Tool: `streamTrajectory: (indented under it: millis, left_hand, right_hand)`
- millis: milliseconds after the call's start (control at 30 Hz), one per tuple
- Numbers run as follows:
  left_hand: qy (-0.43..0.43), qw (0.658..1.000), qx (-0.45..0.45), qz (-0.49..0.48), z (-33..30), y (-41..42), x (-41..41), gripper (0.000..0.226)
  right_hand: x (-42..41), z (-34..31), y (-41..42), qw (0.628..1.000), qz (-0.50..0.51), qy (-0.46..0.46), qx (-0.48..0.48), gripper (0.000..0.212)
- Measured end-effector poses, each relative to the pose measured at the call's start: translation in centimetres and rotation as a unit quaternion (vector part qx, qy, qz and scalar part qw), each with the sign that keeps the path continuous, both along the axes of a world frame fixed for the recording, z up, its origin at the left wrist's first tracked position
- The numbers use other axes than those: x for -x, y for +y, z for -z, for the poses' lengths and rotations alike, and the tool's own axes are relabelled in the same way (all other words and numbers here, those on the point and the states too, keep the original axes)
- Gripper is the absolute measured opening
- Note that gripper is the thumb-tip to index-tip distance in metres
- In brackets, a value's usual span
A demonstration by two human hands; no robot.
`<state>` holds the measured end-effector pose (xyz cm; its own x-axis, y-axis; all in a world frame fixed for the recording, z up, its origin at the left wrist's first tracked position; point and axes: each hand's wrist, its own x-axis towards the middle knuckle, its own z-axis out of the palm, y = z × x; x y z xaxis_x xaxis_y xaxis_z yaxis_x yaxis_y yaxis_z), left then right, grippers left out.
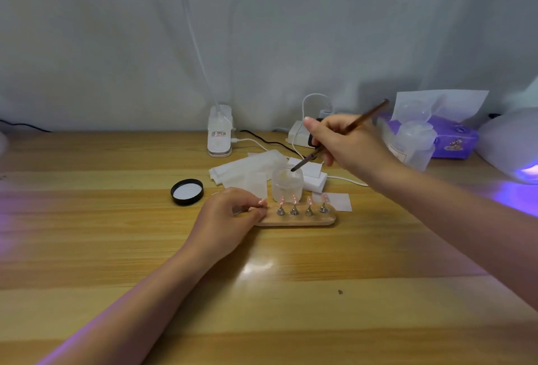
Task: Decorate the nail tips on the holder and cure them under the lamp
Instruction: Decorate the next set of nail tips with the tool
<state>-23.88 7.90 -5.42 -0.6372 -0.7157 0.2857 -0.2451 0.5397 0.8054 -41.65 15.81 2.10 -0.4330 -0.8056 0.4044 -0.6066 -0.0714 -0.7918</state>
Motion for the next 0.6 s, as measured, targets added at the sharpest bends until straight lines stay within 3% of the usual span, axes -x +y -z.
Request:
streamTrajectory:
  millis: [167, 400, 600]
  left_hand:
    - [0.011, 1.000, 0.013, -0.004, 0.1, 0.0, 0.0, 0.010]
    - [0.013, 1.000, 0.019, -0.009, 0.1, 0.1, 0.0, 0.009]
    - [0.011, 1.000, 0.019, -0.011, 0.0, 0.1, 0.0, 0.010]
  right_hand:
    - [0.5, 0.9, -2.5, 0.994, 0.031, 0.065, -0.082, 0.038]
    - [0.0, 2.1, -3.9, 0.987, 0.027, 0.112, -0.111, 0.043]
    - [0.2, 1.9, -4.2, 0.990, 0.033, 0.107, -0.081, 0.043]
